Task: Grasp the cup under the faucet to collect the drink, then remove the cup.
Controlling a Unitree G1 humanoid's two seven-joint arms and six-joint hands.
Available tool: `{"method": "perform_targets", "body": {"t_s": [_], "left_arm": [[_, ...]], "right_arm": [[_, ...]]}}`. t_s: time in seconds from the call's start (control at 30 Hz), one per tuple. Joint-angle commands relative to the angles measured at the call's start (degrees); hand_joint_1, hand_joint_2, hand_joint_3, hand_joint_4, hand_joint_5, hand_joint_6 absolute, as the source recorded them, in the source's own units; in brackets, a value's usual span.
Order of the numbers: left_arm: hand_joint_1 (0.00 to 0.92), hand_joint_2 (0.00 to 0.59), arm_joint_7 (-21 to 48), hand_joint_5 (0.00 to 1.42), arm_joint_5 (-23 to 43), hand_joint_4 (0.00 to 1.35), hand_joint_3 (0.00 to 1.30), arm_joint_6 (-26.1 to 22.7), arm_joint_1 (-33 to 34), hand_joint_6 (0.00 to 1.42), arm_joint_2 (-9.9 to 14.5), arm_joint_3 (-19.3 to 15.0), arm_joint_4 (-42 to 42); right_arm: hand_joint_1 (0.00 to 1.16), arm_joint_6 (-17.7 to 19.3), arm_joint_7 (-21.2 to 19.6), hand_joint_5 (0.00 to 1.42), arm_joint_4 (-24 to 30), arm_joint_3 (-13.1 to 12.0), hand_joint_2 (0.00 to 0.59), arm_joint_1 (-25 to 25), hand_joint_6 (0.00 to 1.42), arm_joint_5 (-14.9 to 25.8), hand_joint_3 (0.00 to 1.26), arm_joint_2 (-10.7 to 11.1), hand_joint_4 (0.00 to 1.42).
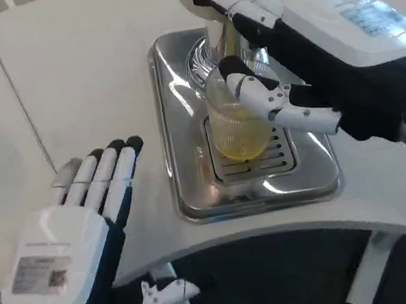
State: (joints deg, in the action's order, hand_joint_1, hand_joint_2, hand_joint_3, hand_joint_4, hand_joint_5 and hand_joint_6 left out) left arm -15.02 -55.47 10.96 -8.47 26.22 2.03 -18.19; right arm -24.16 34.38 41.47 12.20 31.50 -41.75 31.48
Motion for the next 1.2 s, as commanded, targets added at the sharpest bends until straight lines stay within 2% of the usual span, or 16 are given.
{"method": "perform_targets", "body": {"t_s": [0.03, 0.27, 0.73, 1.0, 1.2], "left_arm": [[0.065, 0.013, 0.5, 0.06, 1.7, 0.0, 0.0, -0.9, 1.6, 0.09, -1.8, 1.5, 1.4], [0.088, 0.008, 1.3, 0.07, 3.0, 0.0, 0.0, -1.3, 5.0, 0.09, -3.2, 3.0, 3.4], [0.133, 0.014, 0.7, 0.08, 2.3, 0.0, 0.0, -2.5, 11.3, 0.09, -4.0, 7.8, 9.6], [0.148, 0.021, -0.6, 0.08, 3.5, 0.0, 0.0, -3.5, 16.5, 0.09, -4.5, 8.2, 15.3], [0.15, 0.021, -1.0, 0.08, 3.8, 0.0, 0.0, -3.3, 18.0, 0.09, -4.3, 8.7, 16.6]], "right_arm": [[0.0, 0.8, 2.0, 0.0, 0.6, 0.1, 0.585, -1.5, 0.02, 0.3, 0.05, -0.2, 0.0], [0.0, 0.6, 2.7, 0.0, 1.2, 0.0, 0.586, -1.7, 0.02, -0.2, 0.04, -0.3, 0.0], [0.0, 0.4, 3.5, 0.0, 1.3, -0.4, 0.586, -2.2, 0.02, -1.2, 0.04, -1.1, 0.0], [0.0, 0.7, 3.5, 0.0, 1.3, -1.7, 0.586, -3.0, 0.02, 0.4, 0.04, -1.7, 0.0], [0.0, -1.7, 1.3, 0.0, 1.9, -3.5, 0.586, -4.6, 0.01, 0.6, 0.04, -4.5, 0.0]]}}
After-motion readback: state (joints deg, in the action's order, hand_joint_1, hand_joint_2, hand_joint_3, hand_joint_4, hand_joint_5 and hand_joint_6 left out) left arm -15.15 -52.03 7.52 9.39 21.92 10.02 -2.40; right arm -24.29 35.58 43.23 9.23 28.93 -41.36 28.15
